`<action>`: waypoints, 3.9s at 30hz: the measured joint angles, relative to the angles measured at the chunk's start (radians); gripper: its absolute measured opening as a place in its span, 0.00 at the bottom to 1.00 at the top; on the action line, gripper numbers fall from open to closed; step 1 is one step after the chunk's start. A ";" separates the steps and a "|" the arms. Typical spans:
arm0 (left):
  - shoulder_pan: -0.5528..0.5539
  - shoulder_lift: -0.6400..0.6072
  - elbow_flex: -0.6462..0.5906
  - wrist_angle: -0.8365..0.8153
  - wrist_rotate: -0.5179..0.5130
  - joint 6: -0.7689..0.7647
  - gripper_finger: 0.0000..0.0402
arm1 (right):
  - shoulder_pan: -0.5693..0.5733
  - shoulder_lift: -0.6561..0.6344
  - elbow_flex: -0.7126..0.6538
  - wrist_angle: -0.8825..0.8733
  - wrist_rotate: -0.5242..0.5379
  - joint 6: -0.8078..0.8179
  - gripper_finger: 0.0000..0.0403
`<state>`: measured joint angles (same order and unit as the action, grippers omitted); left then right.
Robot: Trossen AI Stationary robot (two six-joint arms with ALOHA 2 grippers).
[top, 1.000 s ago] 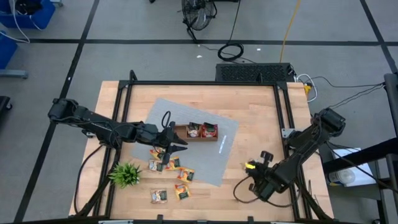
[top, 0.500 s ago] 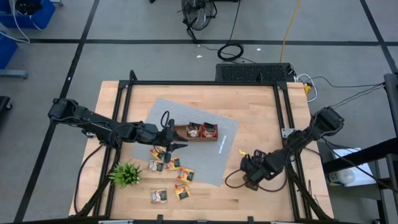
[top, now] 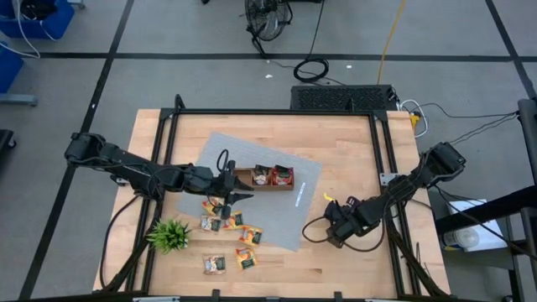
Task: Pick & Place Tea
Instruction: Put the brown tea bag into the wooden organizer
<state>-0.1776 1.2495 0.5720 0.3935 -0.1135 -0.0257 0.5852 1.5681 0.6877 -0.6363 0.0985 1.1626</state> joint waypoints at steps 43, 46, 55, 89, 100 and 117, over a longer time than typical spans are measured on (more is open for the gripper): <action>0.088 0.407 0.265 0.203 0.020 -0.318 0.22 | -0.156 -0.019 0.024 1.024 0.922 -1.604 0.00; 0.094 0.469 0.331 0.199 0.028 -0.309 0.26 | -0.166 -0.019 0.022 1.034 0.919 -1.593 0.00; 0.098 0.498 0.390 0.164 0.031 -0.277 0.62 | -0.165 -0.019 0.021 1.035 0.919 -1.594 0.00; 0.151 0.482 0.389 0.151 0.002 -0.450 0.62 | -0.154 -0.021 0.022 1.111 0.971 -1.627 0.00; 0.165 0.486 0.389 0.159 0.044 -0.398 0.09 | -0.163 -0.013 0.022 1.141 0.892 -1.623 0.00; 0.074 0.295 0.387 -0.278 -0.193 0.028 0.00 | -0.118 -0.032 -0.034 1.145 0.896 -1.409 0.18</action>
<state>-0.1033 1.5443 0.9593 0.1157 -0.3064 0.0026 0.4673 1.5362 0.6533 0.5087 0.9948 -0.2466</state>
